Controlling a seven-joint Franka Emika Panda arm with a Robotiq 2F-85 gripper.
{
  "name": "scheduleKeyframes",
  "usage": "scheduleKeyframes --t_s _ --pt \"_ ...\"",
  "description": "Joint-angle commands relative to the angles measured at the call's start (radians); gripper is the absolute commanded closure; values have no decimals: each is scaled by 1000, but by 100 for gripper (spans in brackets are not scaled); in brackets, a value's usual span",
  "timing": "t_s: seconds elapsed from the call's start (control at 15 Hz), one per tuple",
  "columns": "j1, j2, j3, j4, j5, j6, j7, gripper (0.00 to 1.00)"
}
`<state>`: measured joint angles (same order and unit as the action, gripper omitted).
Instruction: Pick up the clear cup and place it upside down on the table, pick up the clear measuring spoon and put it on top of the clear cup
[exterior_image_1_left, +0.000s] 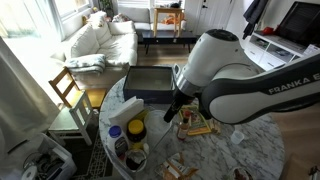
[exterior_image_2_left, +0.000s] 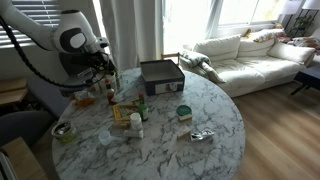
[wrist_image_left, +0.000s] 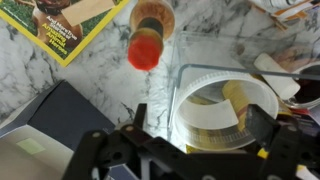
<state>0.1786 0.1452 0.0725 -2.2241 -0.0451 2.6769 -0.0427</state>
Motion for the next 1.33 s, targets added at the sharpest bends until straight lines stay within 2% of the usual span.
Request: scheduleKeyframes --t_s 0.0,0.2,0.27,0.33,0.53,0.93,1.0,1.27 --pt "-18 45 6 20 -15 71 67 0" --pt "-21 71 13 23 -4 100 60 0" --pt "-20 80 13 27 -3 107 64 17" --pt "-17 87 8 28 -11 121 75 25" --pt "-17 101 3 31 -8 150 94 51" --pt "-21 109 8 30 -2 140 86 95" --pt "-22 110 10 31 1 141 83 100" --pt "-34 101 22 50 21 112 65 99"
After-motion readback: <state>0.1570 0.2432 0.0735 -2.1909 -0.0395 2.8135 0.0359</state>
